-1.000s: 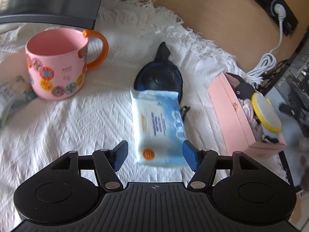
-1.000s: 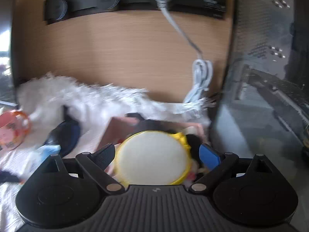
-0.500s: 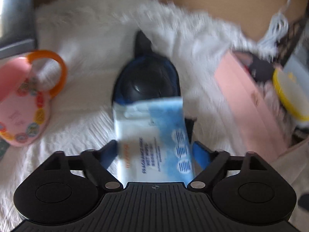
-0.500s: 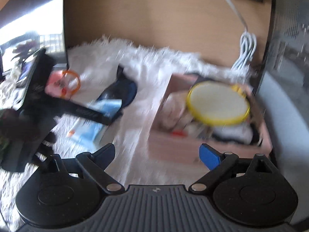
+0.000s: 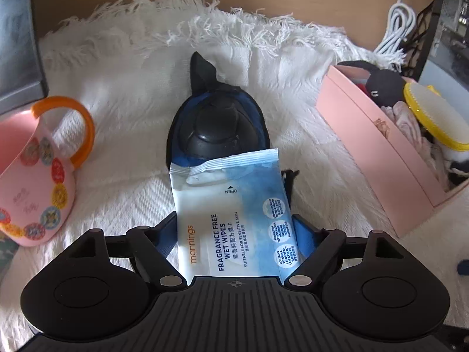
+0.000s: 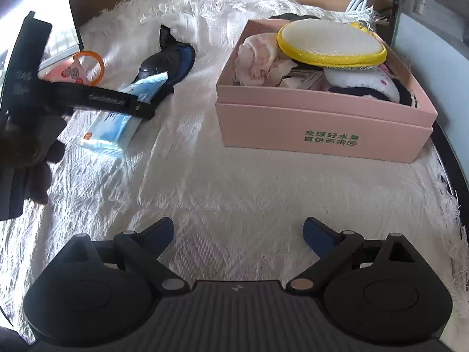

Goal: Organize soft objects
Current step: 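Grasp the blue wet-wipes pack with the left tool while the right tool drops the pad in the box, then grasp the blue-and-black eye mask with the right tool while the left tool lifts the wipes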

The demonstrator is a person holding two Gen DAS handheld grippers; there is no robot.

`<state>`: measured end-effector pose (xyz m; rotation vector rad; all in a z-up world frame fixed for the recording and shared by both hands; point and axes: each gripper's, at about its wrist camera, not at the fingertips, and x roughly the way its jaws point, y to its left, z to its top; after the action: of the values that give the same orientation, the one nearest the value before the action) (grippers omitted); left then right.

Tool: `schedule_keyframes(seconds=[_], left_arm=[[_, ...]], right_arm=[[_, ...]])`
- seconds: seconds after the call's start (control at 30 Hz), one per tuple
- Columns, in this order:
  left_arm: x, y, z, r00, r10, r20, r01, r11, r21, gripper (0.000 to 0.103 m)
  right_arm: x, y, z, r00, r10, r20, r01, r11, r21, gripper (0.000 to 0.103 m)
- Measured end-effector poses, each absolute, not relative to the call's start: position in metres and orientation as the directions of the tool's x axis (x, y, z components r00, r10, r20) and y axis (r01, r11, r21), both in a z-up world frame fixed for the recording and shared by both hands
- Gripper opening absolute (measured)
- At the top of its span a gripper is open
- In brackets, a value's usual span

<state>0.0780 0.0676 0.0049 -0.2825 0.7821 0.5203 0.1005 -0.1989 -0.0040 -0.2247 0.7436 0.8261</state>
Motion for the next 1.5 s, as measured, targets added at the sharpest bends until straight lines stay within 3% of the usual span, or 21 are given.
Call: schedule_keyframes(seconds=[0.1,0.3,0.47,0.7,0.87,0.97,1.07,1.17,1.2,1.3,1.5], left_arm=[[0.060,0.070,0.008,0.602,0.324,-0.730,-0.565,0.819,-0.102,0.084],[0.006,0.076,0.024,0.615,0.328,-0.717,-0.626,0.756,-0.192,0.083],[-0.052,0.079,0.039,0.622,0.360,-0.695,-0.680,0.689,-0.251,0.083],[-0.122,0.079,0.040,0.584,0.417,-0.697,-0.763,0.575,-0.296,0.083],[-0.165,0.071,0.036,0.559,0.452,-0.695,-0.805,0.496,-0.325,0.083],[-0.186,0.062,0.032,0.540,0.460,-0.705,-0.827,0.446,-0.342,0.083],[-0.198,0.052,0.030,0.536,0.457,-0.710,-0.834,0.419,-0.359,0.083],[-0.202,0.043,0.031,0.525,0.456,-0.719,-0.840,0.411,-0.353,0.083],[-0.202,0.040,0.031,0.520,0.452,-0.724,-0.842,0.412,-0.347,0.083],[-0.199,0.035,0.034,0.513,0.451,-0.730,-0.842,0.427,-0.329,0.083],[-0.188,0.030,0.044,0.526,0.445,-0.724,-0.826,0.469,-0.312,0.083]], right_arm=[[0.100,-0.200,-0.006,0.444,0.594,-0.671,-0.747,0.659,0.090,0.103],[0.096,-0.187,-0.008,0.439,0.555,-0.707,-0.783,0.622,0.002,0.103],[0.101,-0.177,0.001,0.400,0.527,-0.750,-0.813,0.581,-0.025,0.097],[0.077,-0.127,0.058,0.449,0.696,-0.560,-0.887,0.423,-0.185,0.097],[0.109,-0.048,0.078,0.432,0.721,-0.542,-0.888,0.446,-0.116,0.097],[0.137,-0.002,0.080,0.445,0.705,-0.552,-0.847,0.531,-0.004,0.097],[0.164,0.040,0.069,0.451,0.651,-0.611,-0.786,0.613,0.073,0.097],[0.174,0.065,0.049,0.487,0.581,-0.652,-0.747,0.664,0.033,0.098],[0.174,0.070,0.044,0.497,0.575,-0.650,-0.748,0.664,0.016,0.097],[0.171,0.068,0.042,0.512,0.593,-0.621,-0.749,0.663,0.015,0.074],[0.154,0.052,0.064,0.451,0.658,-0.603,-0.818,0.576,0.016,0.072]])
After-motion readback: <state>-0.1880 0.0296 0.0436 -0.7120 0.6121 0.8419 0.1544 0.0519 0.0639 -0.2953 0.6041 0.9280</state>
